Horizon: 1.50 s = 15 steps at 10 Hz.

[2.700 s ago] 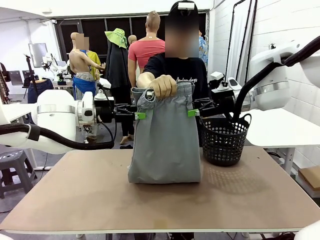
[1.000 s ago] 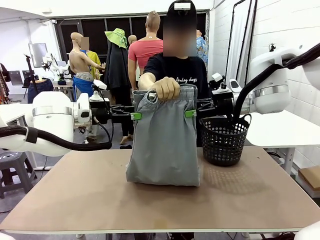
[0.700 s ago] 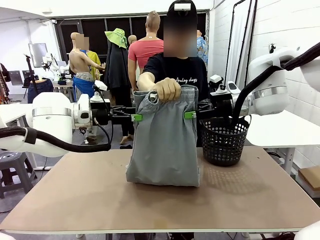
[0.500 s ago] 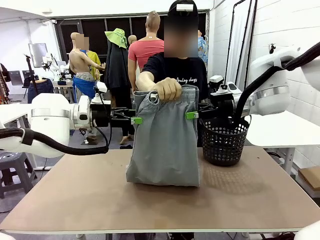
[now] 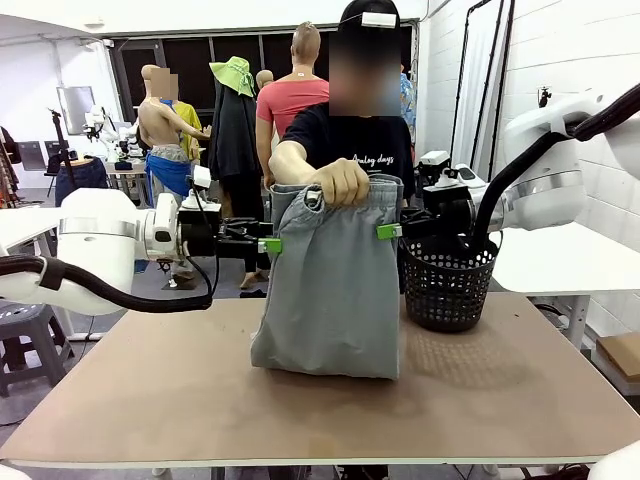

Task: Fold the training pants.
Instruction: Release the ends of the Training pants and then grab the overlapped ends.

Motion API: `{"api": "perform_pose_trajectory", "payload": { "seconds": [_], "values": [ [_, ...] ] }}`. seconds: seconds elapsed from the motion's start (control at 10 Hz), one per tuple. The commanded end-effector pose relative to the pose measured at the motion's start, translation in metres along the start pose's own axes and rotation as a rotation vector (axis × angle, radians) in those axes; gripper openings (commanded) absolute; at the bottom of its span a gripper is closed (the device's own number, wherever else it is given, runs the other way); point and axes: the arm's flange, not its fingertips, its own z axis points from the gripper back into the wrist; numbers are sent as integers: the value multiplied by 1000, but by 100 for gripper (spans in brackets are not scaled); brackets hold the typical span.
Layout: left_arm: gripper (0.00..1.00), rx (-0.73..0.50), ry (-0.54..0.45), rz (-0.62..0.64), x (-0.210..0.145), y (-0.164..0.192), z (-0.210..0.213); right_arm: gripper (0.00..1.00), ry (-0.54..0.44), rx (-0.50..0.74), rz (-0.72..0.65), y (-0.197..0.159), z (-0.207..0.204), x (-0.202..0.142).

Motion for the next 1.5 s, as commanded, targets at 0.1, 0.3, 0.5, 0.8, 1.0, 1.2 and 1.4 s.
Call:
{"api": "perform_pose_trajectory", "payload": {
  "seconds": [0.1,0.3,0.5,0.8,1.0,1.2,1.4],
  "values": [
    [100,5,8,10,-3,5,-10,100,-22,-39,55,0,-11,-4],
    [100,24,2,34,-6,6,-17,100,-29,-41,30,-2,-17,-12],
    [100,34,-7,50,-9,7,-24,100,-30,-45,-1,-2,-24,-23],
    [100,34,-26,37,-10,5,-31,100,-32,-45,-18,-2,-32,-34],
    [100,17,-20,36,-10,4,-36,100,-34,-34,-2,-6,-37,-35],
    [100,-18,7,47,-10,-6,-35,100,-36,-31,7,-10,-40,-34],
    [100,-28,0,43,-7,-11,-38,100,-46,-20,19,-12,-43,-31]
  ]
}}
